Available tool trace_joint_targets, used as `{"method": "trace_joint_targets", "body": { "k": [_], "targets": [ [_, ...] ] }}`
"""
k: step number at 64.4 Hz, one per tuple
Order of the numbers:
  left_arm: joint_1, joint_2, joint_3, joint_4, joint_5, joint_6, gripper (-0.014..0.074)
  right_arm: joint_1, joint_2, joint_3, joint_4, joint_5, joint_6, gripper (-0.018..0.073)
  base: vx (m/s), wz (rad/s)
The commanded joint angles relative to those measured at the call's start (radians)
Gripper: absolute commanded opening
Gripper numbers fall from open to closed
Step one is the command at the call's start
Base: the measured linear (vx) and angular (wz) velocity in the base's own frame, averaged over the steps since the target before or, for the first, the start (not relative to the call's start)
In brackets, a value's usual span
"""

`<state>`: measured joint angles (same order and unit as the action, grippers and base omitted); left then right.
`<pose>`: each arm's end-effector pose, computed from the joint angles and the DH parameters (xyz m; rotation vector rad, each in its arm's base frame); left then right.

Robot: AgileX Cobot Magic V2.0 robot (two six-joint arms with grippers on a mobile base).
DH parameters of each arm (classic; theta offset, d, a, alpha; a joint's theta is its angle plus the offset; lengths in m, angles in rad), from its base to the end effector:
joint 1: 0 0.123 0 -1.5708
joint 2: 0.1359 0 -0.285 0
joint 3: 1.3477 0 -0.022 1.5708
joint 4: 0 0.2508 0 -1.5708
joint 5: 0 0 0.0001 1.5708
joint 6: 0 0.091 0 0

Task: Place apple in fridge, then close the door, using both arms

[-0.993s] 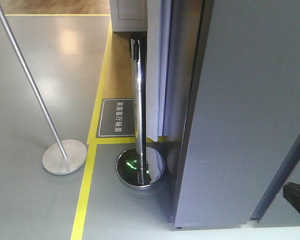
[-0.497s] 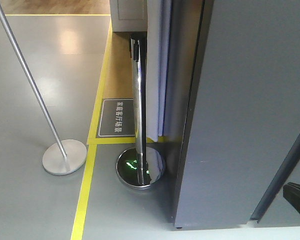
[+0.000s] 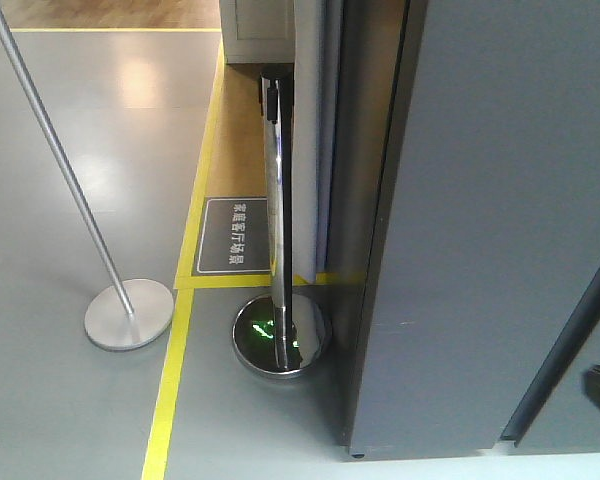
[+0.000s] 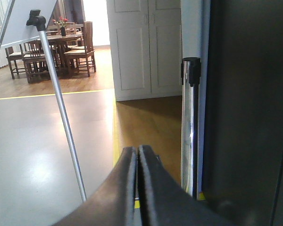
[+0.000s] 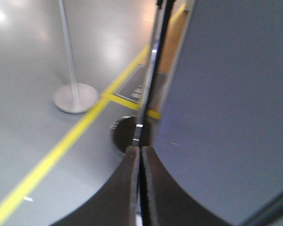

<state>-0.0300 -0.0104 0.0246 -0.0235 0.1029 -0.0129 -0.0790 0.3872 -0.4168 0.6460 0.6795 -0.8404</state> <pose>0.0567 -0.0019 0.1961 -0.0031 1.6009 -0.0534 0.0777 0.0284 0.2793 -0.4687 1.9377 0.1430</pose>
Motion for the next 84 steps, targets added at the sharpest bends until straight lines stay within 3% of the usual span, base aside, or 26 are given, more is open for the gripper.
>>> {"method": "trace_joint_targets", "body": {
  "k": [1,10,16,26,35,45,52,84],
  "targets": [
    [0.002,-0.016,-0.018,-0.002,-0.082,-0.002,-0.0006,-0.002,-0.036,-0.026,-0.087,-0.062,0.006,-0.0005,0.00,0.00],
    [0.002,-0.016,-0.018,-0.002,-0.082,-0.002,-0.0006,-0.002,-0.115,0.000,-0.191,-0.097,0.086,-0.0003,0.00,0.00],
    [0.002,-0.016,-0.018,-0.002,-0.082,-0.002,-0.0006,-0.002,-0.179,0.080,-0.231,-0.215,0.179,-0.0003,0.00,0.00],
    [0.002,-0.016,-0.018,-0.002,-0.082,-0.002,-0.0006,-0.002,-0.304,0.238,-0.376,-0.398,0.466,-0.0003,0.00,0.00],
    [0.002,-0.016,-0.018,-0.002,-0.082,-0.002,-0.0006,-0.002,-0.405,0.344,-0.606,-0.487,0.795,-0.0003,0.00,0.00],
    [0.002,-0.016,-0.018,-0.002,-0.082,-0.002,-0.0006,-0.002,-0.407,0.449,-0.833,-0.695,1.038,-0.0003,0.00,0.00],
    [0.002,-0.016,-0.018,-0.002,-0.080,-0.002,-0.0006,-0.002,-0.407,0.449,-0.893,-0.745,1.078,-0.0003,0.00,0.00],
    [0.002,-0.016,-0.018,-0.002,-0.080,-0.002,-0.0006,-0.002,-0.407,0.449,-0.889,-0.749,1.077,-0.0003,0.00,0.00]
  ]
}}
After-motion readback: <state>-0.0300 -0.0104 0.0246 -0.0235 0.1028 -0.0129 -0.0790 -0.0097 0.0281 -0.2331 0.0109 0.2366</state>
